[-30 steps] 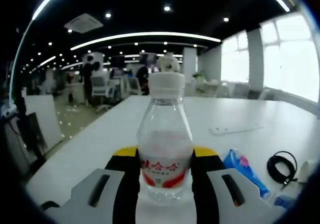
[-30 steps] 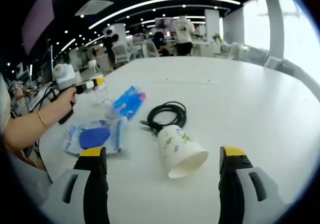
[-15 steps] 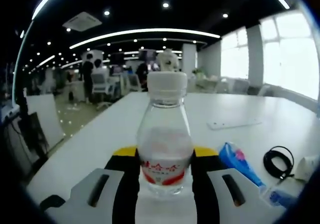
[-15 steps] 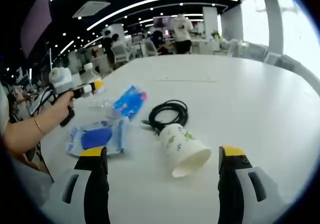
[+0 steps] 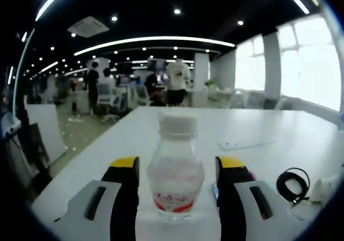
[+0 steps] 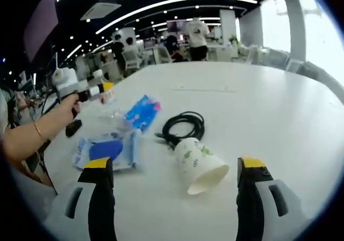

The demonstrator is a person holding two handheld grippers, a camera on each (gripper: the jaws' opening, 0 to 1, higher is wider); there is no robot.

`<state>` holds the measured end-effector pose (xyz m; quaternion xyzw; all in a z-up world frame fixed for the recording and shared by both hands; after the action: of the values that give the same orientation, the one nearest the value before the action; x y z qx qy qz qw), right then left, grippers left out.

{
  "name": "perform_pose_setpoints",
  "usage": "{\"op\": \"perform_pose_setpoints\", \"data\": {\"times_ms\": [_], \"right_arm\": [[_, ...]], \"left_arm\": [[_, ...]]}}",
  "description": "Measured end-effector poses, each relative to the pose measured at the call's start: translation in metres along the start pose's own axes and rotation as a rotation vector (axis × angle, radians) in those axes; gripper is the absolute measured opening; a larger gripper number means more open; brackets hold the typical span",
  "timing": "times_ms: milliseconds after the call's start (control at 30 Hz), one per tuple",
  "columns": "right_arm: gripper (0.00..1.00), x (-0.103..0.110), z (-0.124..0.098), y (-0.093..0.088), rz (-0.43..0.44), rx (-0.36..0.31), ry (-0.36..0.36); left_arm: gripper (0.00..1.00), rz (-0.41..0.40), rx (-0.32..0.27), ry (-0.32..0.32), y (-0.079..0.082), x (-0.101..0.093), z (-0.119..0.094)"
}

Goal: Arrange the tabletop items into an orderly group along one side of the table until the central work area is clear of visible clutter.

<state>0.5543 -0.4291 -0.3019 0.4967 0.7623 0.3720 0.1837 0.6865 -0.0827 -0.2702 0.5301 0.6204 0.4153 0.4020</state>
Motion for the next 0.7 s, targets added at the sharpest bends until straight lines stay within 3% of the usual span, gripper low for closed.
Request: {"op": "perform_pose_setpoints", "data": {"times_ms": [133, 400, 700], "right_arm": [[0.96, -0.001, -0.003, 0.004, -0.013, -0.008, 0.003], [0.96, -0.004, -0.01, 0.023, -0.031, -0.033, 0.007], [0.96, 0.005, -0.01, 0.042, 0.002, -0.069, 0.055]], "left_arm": [[0.68, -0.006, 0.018, -0.02, 0.008, 0.0, -0.004], [0.8, 0.0, 0.018, -0.078, 0.024, -0.003, -0.019], [0.93, -0.005, 0.052, -0.18, 0.024, -0.014, -0.043]]}}
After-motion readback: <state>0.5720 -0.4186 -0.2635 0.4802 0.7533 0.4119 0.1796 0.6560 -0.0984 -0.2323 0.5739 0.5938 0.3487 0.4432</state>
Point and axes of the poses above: the point that each gripper's makers call its tool centre point, and the gripper's own axes: z roughly forward along the fingers, x roughly to its left, y roughly out of its top, the point moved 2 cm from there along -z, roughly backward along the fingers, and after that the axes turned 9 degrees about x, right-handed, at the moved point
